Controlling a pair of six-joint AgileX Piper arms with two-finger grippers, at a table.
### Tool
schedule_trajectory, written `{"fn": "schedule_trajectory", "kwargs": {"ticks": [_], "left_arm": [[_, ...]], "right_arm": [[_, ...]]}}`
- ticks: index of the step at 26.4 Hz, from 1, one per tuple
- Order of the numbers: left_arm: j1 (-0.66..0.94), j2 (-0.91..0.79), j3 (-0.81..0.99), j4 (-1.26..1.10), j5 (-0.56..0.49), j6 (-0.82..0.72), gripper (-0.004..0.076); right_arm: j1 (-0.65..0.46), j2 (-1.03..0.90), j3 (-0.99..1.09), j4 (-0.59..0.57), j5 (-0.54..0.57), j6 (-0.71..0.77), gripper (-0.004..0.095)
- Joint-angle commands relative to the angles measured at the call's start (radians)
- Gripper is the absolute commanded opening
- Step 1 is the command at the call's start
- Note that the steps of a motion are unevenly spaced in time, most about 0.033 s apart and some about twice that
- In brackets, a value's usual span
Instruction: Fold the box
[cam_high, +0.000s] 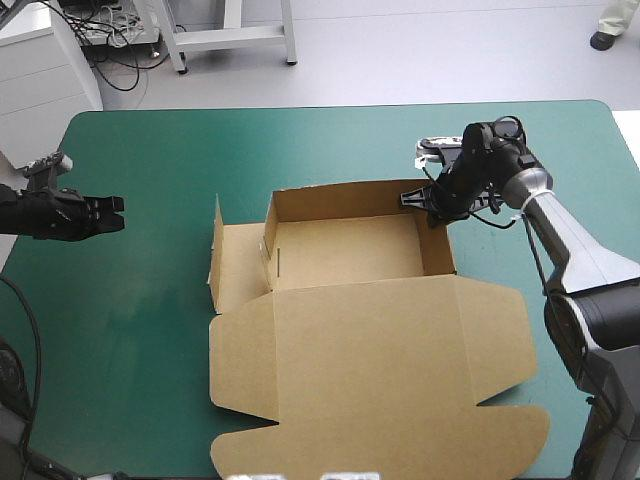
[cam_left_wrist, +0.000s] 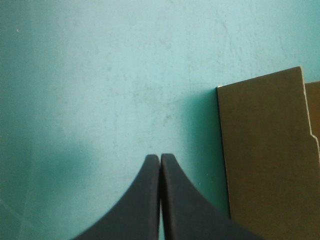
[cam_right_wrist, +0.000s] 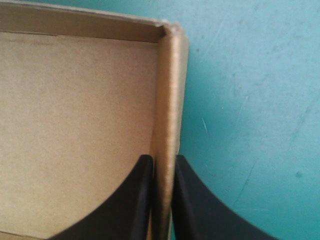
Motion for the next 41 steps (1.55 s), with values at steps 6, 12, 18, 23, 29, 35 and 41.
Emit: {"fn": "schedule_trajectory", "kwargs": {"ticks": [6,12,18,23,29,35,41], "left_arm": [[0.003,-0.042,-0.023,-0.059,-0.005,-0.005,-0.0033],[0.003,-0.042,-0.023,-0.059,-0.005,-0.005,-0.0032],[0.003,-0.042,-0.023,-0.059,-0.005,-0.005,-0.0032],[0.003,-0.042,-0.023,-0.059,-0.003,-0.005,-0.0032],[0.003,-0.042,-0.023,-0.059,-0.001,-0.005,-0.0032],[0.003,-0.042,-0.023,-0.055,-0.001,-0.005,-0.0032],[0.003,-0.042,-0.023,-0.055,-0.001,0.001,-0.0032]], "right_arm": [[0.003,-0.045,-0.128,-0.002,0.079,0.047,0.0769],[0.003,-0.095,-0.131,0.001,0.083,0.079,0.0788],[0.003,-0.198,-0.018,0.001,0.081,0.089,0.0789],[0.005,-0.228,0.060,0.002,0.081,0.096,0.0788],[0.009,-0.198,0.084,0.000,0.079,0.096,0.0788],[0.025,-0.161,0.084,-0.012,0.072,0.084,0.0782],[0.025,-0.113,0.087,-0.033,0.080,0.080,0.0714]]}}
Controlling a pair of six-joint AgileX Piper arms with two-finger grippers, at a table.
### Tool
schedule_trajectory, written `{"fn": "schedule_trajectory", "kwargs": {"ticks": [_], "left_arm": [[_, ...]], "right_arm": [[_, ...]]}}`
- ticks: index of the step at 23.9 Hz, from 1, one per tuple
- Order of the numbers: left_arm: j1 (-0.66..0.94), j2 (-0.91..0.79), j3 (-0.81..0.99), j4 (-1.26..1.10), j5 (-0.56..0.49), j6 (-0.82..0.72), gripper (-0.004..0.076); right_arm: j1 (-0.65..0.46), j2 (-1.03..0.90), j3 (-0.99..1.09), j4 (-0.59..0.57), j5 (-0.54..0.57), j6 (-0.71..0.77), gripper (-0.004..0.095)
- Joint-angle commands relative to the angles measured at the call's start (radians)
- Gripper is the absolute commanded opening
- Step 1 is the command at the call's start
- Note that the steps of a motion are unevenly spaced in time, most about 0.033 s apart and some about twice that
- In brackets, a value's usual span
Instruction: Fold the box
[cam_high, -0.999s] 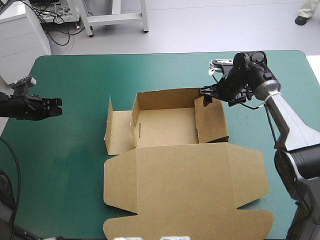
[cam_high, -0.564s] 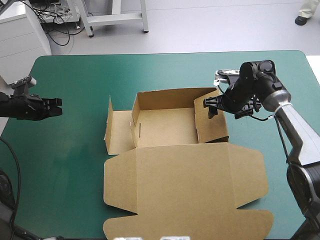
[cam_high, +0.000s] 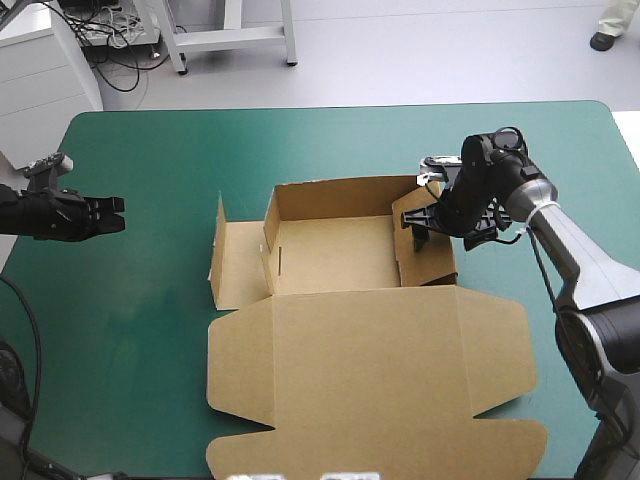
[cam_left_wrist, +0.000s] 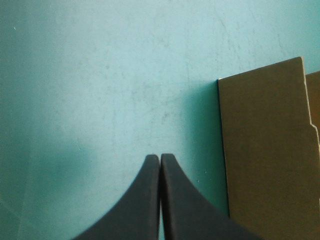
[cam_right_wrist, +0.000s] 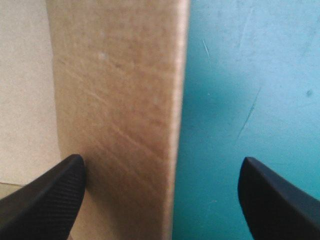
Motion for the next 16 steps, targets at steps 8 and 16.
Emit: {"fn": "schedule_trajectory", "kwargs": {"ticks": [8,16], "left_arm": [[0.003,-0.042,-0.023,-0.051,-0.009,0.000,-0.0032],[0.003,-0.041,-0.023,-0.025,-0.006,0.002,-0.0032]], "right_arm": [[-0.001,-0.019,-0.022,0.000,0.015,-0.026,-0.0015],[-0.001,-0.115,-0.022,0.027,0.017,-0.064,-0.0008]]}}
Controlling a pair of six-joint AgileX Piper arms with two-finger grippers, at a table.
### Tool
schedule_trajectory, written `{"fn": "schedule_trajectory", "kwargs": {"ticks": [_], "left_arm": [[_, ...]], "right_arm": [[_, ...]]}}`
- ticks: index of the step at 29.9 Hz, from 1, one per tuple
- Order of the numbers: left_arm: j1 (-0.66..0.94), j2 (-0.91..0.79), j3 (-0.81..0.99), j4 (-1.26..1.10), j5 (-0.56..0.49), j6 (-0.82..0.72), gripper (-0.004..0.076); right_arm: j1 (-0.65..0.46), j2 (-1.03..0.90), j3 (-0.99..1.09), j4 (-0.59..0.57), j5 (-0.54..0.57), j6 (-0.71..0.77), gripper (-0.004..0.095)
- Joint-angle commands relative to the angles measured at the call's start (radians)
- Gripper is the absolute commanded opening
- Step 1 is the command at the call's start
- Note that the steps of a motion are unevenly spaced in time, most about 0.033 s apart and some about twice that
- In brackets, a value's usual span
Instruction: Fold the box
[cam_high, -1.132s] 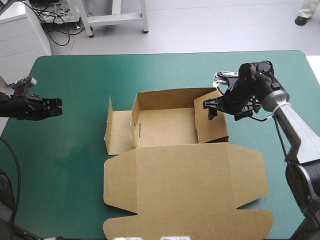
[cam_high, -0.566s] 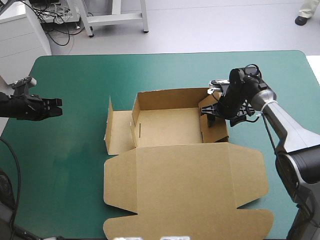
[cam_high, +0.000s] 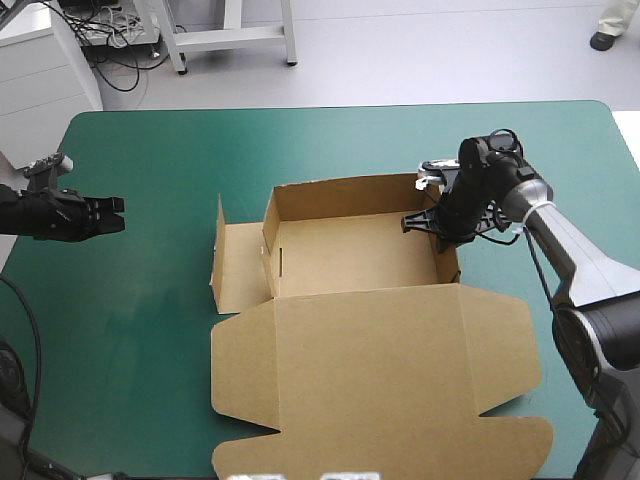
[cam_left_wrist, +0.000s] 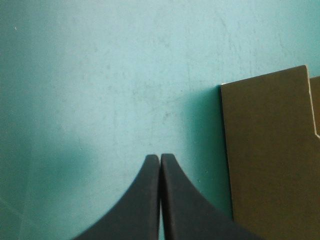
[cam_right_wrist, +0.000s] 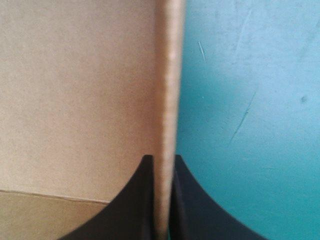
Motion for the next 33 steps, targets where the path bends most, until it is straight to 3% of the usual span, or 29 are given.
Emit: {"fn": "schedule_trajectory", "kwargs": {"ticks": [1,13,24,29,33], "left_arm": [[0.003,-0.041,-0.023,-0.022,-0.006,0.002,-0.0032],[0.003,-0.041,-0.023,0.001,-0.021,0.002,-0.0032],[0.003,-0.041,-0.023,0.025,-0.009,0.007,-0.0023],[0.003,-0.041,-0.023,0.020,-0.004,0.007,0.0111],[-0.012,-0.041,-0.023,0.019,-0.006,0.007,0.0339]], "right_arm": [[-0.002,-0.143,-0.026,0.054,0.023,-0.042,-0.0008],[-0.002,-0.457,-0.026,0.135,0.023,-0.133,-0.0008],[-0.002,-0.512,-0.026,0.194,0.017,-0.167,-0.0008],[-0.002,-0.512,-0.026,0.188,-0.001,-0.167,-0.0008],[-0.002,-0.512,-0.026,0.172,-0.001,-0.167,-0.0008]]}}
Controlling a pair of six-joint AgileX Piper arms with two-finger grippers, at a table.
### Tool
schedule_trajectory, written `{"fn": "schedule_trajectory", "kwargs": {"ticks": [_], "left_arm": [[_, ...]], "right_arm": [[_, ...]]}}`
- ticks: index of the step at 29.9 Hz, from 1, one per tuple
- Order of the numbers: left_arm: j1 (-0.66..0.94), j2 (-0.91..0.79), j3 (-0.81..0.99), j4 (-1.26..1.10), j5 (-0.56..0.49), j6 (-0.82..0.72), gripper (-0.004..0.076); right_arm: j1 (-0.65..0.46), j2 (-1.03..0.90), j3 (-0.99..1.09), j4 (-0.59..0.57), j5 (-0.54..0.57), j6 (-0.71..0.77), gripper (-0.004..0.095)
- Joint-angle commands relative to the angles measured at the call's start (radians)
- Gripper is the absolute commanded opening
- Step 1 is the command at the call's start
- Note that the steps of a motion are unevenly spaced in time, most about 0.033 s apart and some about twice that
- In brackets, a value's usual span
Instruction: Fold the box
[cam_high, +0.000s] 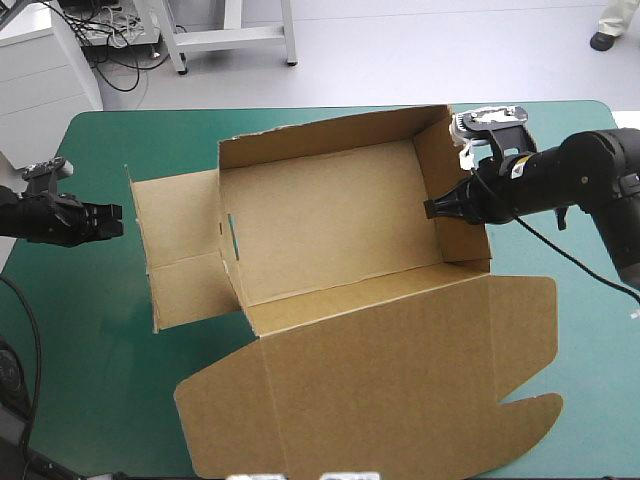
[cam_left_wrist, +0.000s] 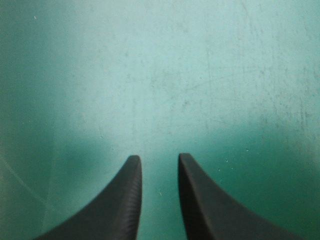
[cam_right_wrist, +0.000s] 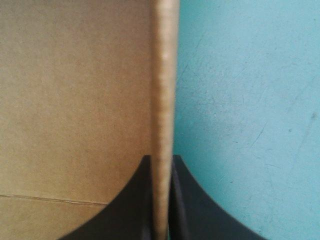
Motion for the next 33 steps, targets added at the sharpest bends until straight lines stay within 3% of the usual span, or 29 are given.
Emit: {"fn": "schedule_trajectory", "kwargs": {"ticks": [1,3,5,20,27,33], "left_arm": [[-0.017,-0.041,-0.023,-0.044,-0.003,0.001,0.0411],[-0.035,-0.041,-0.023,-0.040,0.002,0.001,0.0527],[-0.052,-0.041,-0.023,-0.035,0.014,0.001,0.0568],[-0.291,-0.041,-0.023,-0.183,0.074,-0.015,0.0565],[-0.301,-0.041,-0.023,-0.385,0.190,0.020,0.0565],[-0.312,-0.053,-0.023,-0.466,0.193,0.023,0.0565]], "right_arm": [[-0.002,-0.035,-0.026,0.024,-0.019,0.001,-0.0008],[-0.002,-0.035,-0.026,0.024,-0.021,0.005,-0.0008],[-0.002,-0.035,-0.026,0.024,-0.029,0.010,-0.0008],[-0.006,0.022,-0.030,0.009,-0.162,0.051,-0.0008],[-0.006,0.055,-0.032,-0.119,-0.183,0.139,-0.0008],[-0.006,0.076,-0.032,-0.160,-0.192,0.157,-0.0008]]}}
